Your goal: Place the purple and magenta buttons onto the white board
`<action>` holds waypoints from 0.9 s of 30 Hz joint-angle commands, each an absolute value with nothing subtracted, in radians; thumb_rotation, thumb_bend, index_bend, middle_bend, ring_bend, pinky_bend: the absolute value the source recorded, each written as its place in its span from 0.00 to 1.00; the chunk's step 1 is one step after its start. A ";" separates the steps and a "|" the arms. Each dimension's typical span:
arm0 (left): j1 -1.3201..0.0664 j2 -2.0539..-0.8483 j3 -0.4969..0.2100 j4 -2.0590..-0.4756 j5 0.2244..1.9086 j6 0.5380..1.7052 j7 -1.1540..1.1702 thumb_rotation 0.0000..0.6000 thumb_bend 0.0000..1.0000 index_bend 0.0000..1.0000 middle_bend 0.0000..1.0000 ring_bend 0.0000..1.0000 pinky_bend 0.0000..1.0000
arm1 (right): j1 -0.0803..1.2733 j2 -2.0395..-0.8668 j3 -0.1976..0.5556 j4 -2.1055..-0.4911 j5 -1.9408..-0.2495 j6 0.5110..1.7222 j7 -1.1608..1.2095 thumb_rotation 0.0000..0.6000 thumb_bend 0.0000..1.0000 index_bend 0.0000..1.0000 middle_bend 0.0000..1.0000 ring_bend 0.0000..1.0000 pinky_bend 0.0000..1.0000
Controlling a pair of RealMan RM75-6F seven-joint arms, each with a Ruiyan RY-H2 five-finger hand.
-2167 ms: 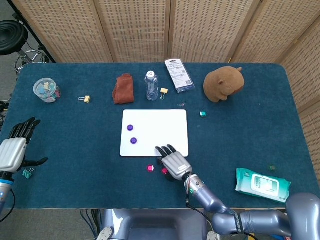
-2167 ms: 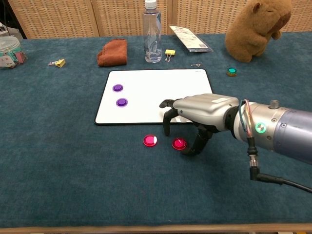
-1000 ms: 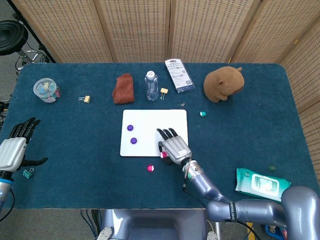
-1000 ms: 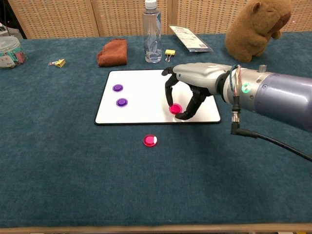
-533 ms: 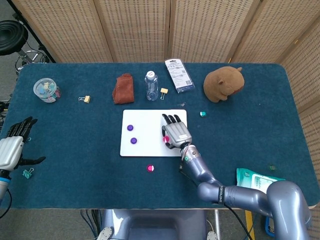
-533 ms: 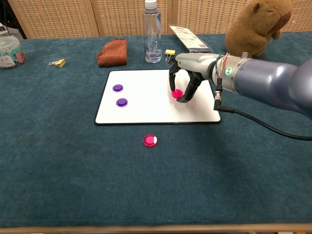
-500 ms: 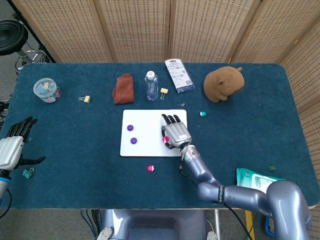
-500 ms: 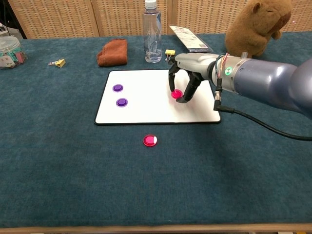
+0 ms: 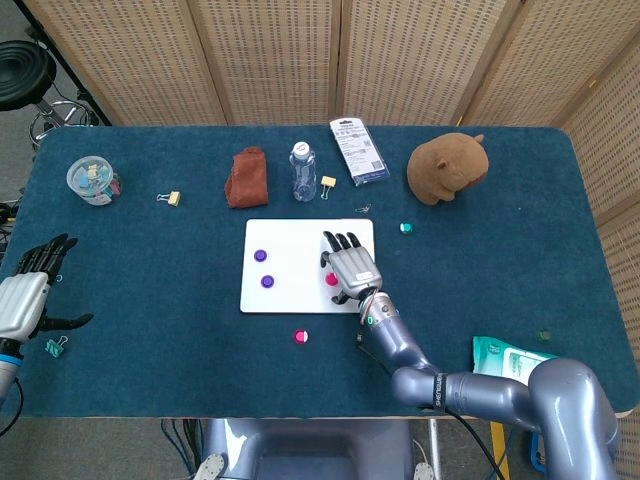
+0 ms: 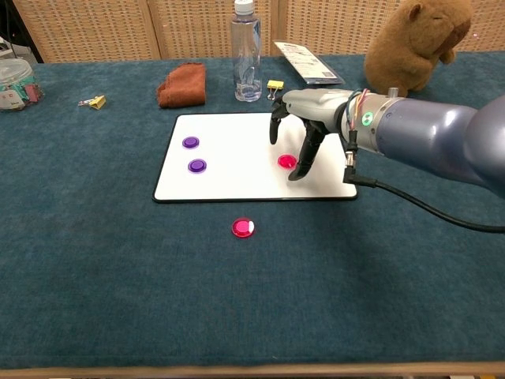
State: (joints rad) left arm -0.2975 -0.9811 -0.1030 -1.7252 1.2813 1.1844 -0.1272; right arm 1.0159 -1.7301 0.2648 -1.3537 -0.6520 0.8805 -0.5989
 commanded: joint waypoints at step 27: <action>-0.282 -0.962 -0.096 -1.728 1.335 1.203 -0.177 1.00 0.04 0.00 0.00 0.00 0.00 | 0.986 -1.761 0.161 -1.632 -0.785 0.977 -0.621 1.00 0.17 0.39 0.00 0.00 0.00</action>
